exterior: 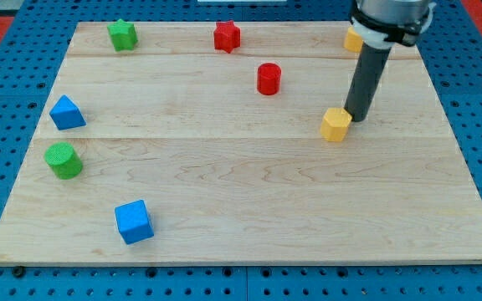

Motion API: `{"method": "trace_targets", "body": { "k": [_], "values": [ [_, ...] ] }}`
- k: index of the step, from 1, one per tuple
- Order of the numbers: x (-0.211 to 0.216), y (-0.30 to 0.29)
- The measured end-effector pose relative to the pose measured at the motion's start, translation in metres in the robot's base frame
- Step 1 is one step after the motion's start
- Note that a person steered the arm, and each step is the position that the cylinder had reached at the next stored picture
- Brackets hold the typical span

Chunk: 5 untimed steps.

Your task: Push the red circle towards the right center

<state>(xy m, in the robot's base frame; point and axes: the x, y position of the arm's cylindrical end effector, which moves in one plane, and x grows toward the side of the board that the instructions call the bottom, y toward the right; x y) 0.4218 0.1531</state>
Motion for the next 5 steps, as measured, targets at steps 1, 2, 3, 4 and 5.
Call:
{"method": "trace_targets", "body": {
  "k": [1, 2, 3, 4, 5],
  "values": [
    [0.021, -0.051],
    [0.003, -0.097],
    [-0.028, -0.168],
    [-0.089, -0.172],
    [-0.110, -0.125]
  ]
}}
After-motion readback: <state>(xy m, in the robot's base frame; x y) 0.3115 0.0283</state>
